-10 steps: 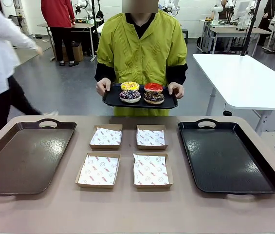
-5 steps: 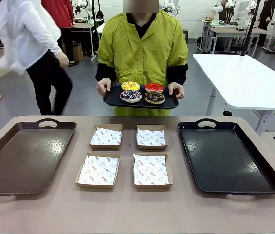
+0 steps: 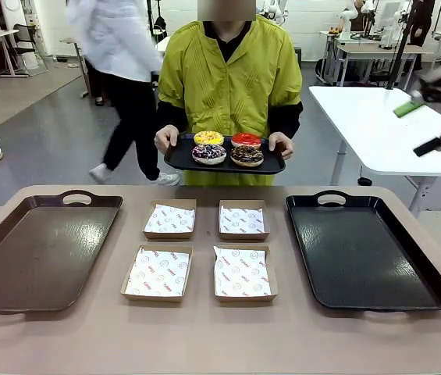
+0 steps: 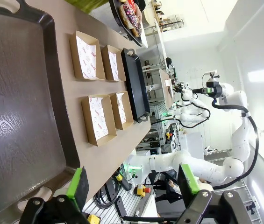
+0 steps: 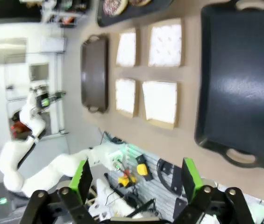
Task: Individually package the donuts and arrange them on the tray.
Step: Pick up one Paper togo box.
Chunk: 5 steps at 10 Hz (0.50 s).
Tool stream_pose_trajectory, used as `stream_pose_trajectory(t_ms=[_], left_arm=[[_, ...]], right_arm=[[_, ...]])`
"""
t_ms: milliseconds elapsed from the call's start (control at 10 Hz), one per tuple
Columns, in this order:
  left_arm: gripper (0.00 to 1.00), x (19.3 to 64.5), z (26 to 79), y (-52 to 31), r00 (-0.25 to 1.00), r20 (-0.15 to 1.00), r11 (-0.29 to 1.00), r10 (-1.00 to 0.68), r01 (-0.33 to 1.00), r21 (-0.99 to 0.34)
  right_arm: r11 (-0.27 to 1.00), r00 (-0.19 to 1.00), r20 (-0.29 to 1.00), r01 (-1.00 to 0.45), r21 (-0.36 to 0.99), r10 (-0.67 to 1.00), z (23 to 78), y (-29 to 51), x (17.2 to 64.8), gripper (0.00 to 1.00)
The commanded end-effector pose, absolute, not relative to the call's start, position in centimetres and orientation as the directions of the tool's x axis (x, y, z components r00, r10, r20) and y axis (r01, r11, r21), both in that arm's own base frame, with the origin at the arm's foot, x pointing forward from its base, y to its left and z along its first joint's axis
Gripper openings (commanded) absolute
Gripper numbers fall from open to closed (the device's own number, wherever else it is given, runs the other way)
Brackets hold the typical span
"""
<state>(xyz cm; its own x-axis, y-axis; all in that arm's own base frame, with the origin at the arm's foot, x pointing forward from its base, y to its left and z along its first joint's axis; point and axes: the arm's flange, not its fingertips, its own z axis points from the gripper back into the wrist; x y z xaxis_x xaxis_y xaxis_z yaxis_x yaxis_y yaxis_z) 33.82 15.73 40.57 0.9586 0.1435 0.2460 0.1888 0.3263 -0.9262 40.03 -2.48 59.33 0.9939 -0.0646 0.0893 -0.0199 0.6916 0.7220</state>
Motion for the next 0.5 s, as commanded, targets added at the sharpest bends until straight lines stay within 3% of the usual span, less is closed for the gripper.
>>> stream_pose_trajectory(t_ms=[0, 400], left_arm=[[1.00, 33.7, 40.6, 15.8, 0.956, 0.251, 0.332, 0.150, 0.190, -0.924], [1.00, 33.7, 40.6, 15.8, 0.956, 0.251, 0.332, 0.150, 0.190, -0.924]], right_arm=[[0.790, 0.997, 0.041, 0.030, 0.613, -0.070, 58.8, 0.2, 44.2, 1.00], [0.901, 0.998, 0.047, 0.016, 0.433, -0.040, 56.6, 9.4, 48.0, 1.00]])
